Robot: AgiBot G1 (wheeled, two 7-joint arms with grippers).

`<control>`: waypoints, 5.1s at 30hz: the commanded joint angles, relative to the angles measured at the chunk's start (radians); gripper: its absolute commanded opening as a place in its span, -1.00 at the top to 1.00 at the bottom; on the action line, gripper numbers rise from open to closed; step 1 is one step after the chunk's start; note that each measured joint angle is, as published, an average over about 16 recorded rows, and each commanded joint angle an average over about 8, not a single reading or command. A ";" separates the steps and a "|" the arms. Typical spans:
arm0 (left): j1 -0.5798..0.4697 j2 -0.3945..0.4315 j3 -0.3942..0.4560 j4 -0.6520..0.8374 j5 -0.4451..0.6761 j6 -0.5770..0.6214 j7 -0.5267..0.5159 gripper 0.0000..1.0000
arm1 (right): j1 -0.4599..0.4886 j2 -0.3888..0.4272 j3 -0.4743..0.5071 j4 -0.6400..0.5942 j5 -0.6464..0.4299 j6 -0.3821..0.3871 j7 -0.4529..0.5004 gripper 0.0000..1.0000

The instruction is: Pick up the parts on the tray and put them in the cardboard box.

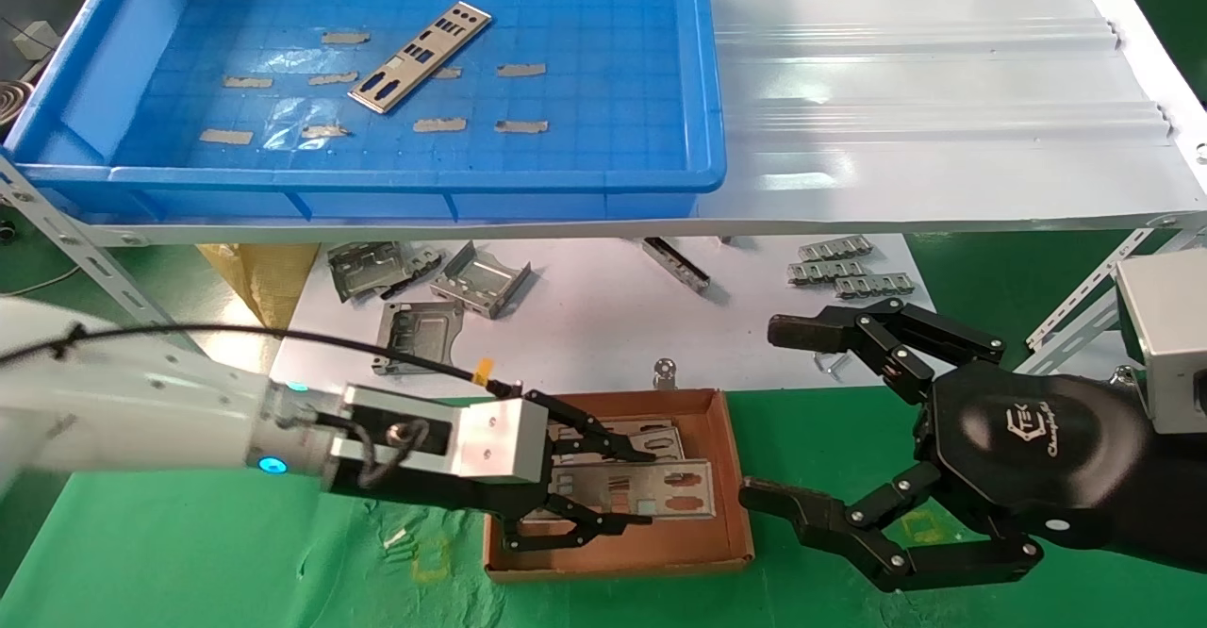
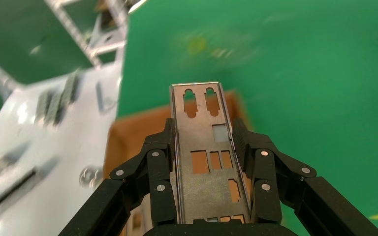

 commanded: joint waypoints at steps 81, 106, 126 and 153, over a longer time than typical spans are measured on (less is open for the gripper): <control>0.242 -0.182 -0.311 -0.134 -0.276 0.177 -0.229 -1.00 | 0.000 0.000 0.000 0.000 0.000 0.000 0.000 -1.00; 0.421 -0.432 -0.497 -0.627 -0.373 0.126 -0.537 -1.00 | 0.000 0.000 0.000 0.000 0.000 0.000 0.000 -1.00; 0.485 -0.520 -0.563 -0.802 -0.409 0.107 -0.638 -1.00 | -0.001 0.000 0.000 -0.001 0.000 0.000 0.000 -1.00; 0.476 -0.508 -0.554 -0.778 -0.402 0.110 -0.630 -1.00 | -0.001 0.000 0.000 -0.001 0.000 0.000 0.000 -1.00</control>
